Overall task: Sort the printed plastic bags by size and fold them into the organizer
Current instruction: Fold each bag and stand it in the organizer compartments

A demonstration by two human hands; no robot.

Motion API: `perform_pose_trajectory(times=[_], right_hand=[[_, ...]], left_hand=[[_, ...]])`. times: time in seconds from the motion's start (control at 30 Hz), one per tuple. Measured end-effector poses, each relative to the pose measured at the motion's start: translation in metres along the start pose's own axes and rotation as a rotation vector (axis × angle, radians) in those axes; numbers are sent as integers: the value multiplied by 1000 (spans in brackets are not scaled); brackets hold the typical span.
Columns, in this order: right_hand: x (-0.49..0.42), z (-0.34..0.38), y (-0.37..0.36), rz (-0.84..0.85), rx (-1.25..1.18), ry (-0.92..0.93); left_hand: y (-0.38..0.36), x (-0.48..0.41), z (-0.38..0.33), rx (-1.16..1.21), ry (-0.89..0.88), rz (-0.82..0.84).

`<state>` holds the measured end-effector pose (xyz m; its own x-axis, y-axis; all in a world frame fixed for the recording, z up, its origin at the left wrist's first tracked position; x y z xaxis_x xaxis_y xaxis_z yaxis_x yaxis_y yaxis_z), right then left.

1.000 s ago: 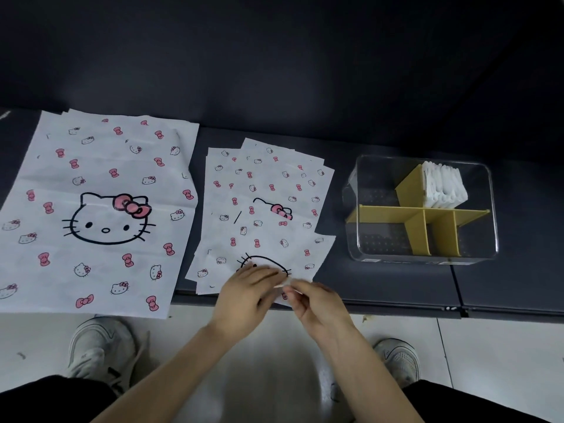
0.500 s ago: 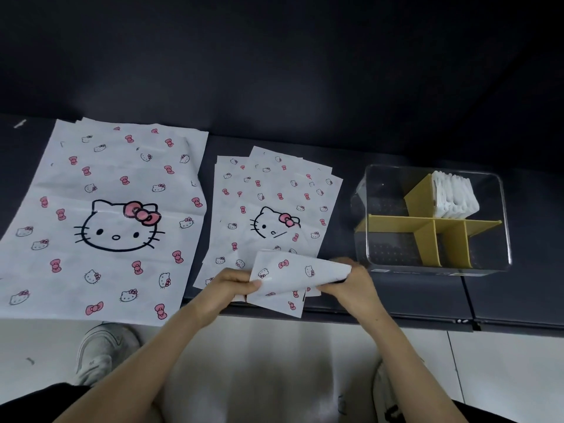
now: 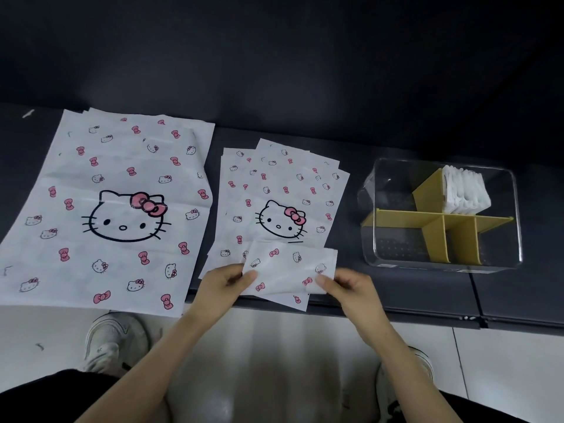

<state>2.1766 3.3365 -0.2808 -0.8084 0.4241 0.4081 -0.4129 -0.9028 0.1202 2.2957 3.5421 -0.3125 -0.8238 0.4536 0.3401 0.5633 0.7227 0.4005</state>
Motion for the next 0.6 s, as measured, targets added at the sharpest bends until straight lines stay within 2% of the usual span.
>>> perform_pose_trajectory(times=[0.13,0.23,0.33,0.5,0.6], right_hand=[[-11,-1,-12,-68,0,31],[-22,-9,-19,-52,238,-14],[-29,-12,-21,-53,443,-37],[-29,-13,-21,-64,494,-25],[-27,-13,-22,-65,489,-20]], left_hand=[[-1,7,4,115,30,4],[0,7,3,124,36,-68],[-1,11,-1,103,-5,-219],[2,11,-9,-107,-100,-436],[5,10,-15,-459,-284,-526]])
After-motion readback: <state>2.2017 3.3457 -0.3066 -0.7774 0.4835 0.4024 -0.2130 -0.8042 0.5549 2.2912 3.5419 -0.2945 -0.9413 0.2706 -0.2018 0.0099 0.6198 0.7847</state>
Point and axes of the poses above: each hand's wrist, its own x-axis away from the middle knuckle, its own y-axis out of the back of the hand, z = x × y, the point moved 5 cm from there along -x, towards the middle knuckle, and after that the axes turned 1 degree about -x, right-handed, at the moved point
